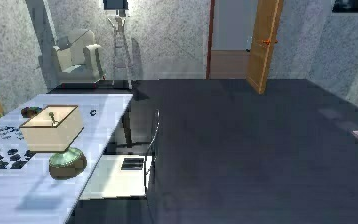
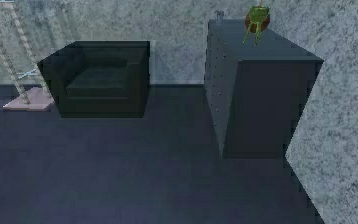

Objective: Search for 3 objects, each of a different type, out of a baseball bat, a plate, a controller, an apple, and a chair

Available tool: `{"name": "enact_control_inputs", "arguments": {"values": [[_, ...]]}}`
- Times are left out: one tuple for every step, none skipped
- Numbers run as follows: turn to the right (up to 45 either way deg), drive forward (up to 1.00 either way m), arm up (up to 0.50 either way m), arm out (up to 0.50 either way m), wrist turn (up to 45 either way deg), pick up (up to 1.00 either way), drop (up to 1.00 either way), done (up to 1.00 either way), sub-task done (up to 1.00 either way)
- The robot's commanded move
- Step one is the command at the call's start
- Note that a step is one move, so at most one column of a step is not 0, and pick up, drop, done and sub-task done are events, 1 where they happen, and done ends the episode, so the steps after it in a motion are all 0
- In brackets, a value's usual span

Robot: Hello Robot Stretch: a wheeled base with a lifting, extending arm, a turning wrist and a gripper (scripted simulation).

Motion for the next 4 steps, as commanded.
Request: {"name": "enact_control_inputs", "arguments": {"values": [[-18.0,0.00,0.00,0.00,0.0,0.00,0.00,0.00,0.00],[0.0,0.00,0.00,0.00,0.0,0.00,0.00,0.00,1.00],[45.0,0.00,0.00,0.00,0.0,0.00,0.00,0.00,0.00],[12.0,0.00,0.00,0.00,0.0,0.00,0.00,0.00,0.00]]}}
